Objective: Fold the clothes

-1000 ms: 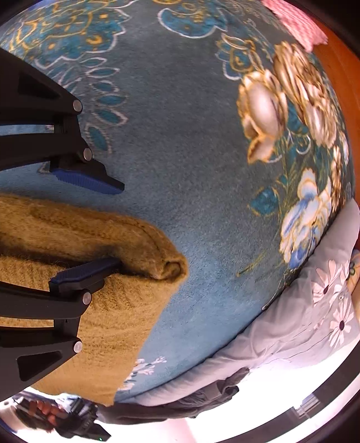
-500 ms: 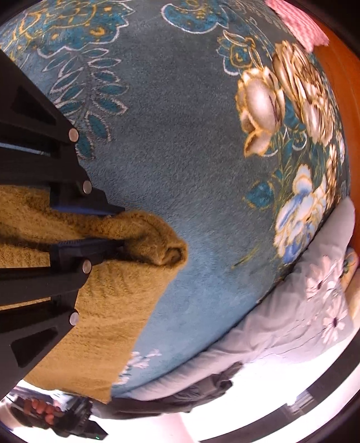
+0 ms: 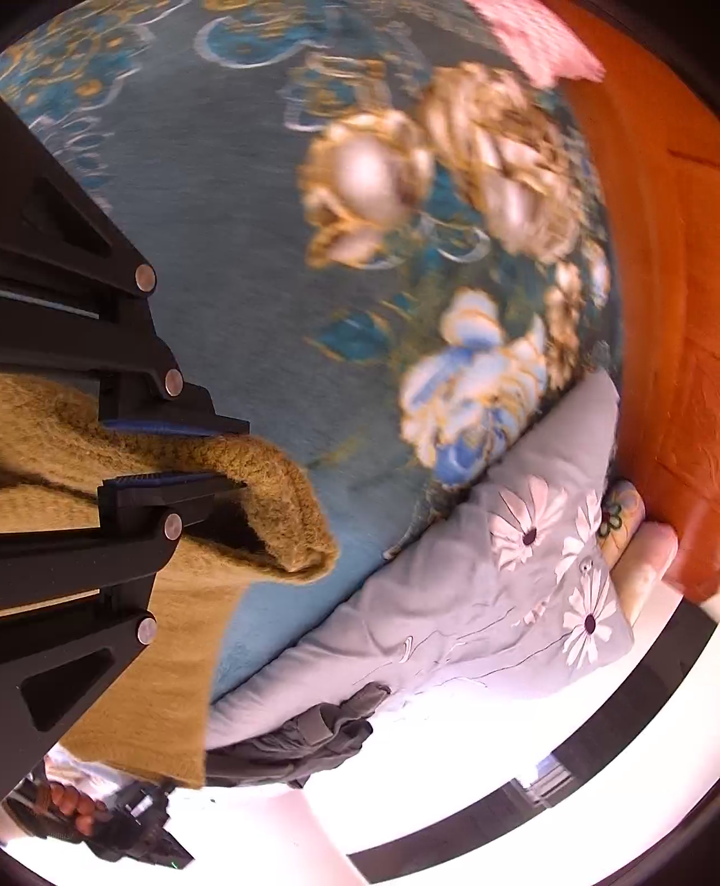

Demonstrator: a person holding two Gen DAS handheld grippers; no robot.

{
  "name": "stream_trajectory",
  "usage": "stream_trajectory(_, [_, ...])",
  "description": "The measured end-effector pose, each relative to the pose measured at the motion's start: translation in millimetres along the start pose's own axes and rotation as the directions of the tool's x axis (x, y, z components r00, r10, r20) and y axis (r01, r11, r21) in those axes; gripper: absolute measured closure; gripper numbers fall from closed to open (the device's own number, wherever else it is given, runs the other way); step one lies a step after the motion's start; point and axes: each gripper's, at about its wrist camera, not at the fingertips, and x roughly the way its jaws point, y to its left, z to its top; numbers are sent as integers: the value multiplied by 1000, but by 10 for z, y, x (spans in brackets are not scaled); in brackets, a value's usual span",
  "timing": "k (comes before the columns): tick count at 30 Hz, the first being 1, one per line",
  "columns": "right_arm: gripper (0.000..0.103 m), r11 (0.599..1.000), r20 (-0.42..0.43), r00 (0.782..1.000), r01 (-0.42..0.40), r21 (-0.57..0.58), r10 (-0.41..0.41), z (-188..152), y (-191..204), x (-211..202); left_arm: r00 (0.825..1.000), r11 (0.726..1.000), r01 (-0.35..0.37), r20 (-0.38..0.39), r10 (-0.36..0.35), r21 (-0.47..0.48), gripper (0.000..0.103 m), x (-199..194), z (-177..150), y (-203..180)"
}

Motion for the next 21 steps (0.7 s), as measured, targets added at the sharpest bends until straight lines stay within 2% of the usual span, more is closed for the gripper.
stream_trajectory(3, [93,999,-13,999,39,-29,-39,99,95,138,998,998,-54,-40,55,26,92,108,77,-27])
stream_trajectory(6, [93,995,-54,995,82,-49,-84,105,92,283,992,996,-94,-79,94,3,89,241,44,44])
stream_trajectory(8, [92,994,-72,992,101,-52,-104,92,54,326,993,996,-82,-92,78,-41,88,254,-17,124])
stream_trajectory(9, [90,993,-75,992,102,-55,-106,89,28,316,993,995,-76,-94,70,-66,85,247,-53,165])
stream_trajectory(10, [90,993,-77,991,103,-58,-108,86,2,307,992,993,-80,-104,70,-91,72,227,-88,207])
stream_trajectory(11, [90,993,-77,991,105,-62,-110,83,-24,290,990,989,-82,-121,67,-122,64,203,-129,255])
stream_trajectory(12, [88,992,-70,991,110,-69,-115,77,-47,242,991,986,-71,-126,52,-151,53,175,-178,291])
stream_trajectory(13, [85,990,-63,991,115,-76,-119,70,-69,195,993,982,-33,-120,11,-183,52,122,-245,321])
stream_trajectory(15, [62,994,-50,994,91,-60,-94,9,-133,88,992,972,36,-108,-62,-234,51,26,-373,358])
stream_trajectory(18, [56,1000,-33,999,20,-3,-20,-144,-249,-75,981,955,117,-116,-154,-272,45,-65,-650,300])
stream_trajectory(21, [56,996,-88,994,-51,72,57,-450,-348,-91,967,950,146,-163,-196,-278,45,-38,-880,185])
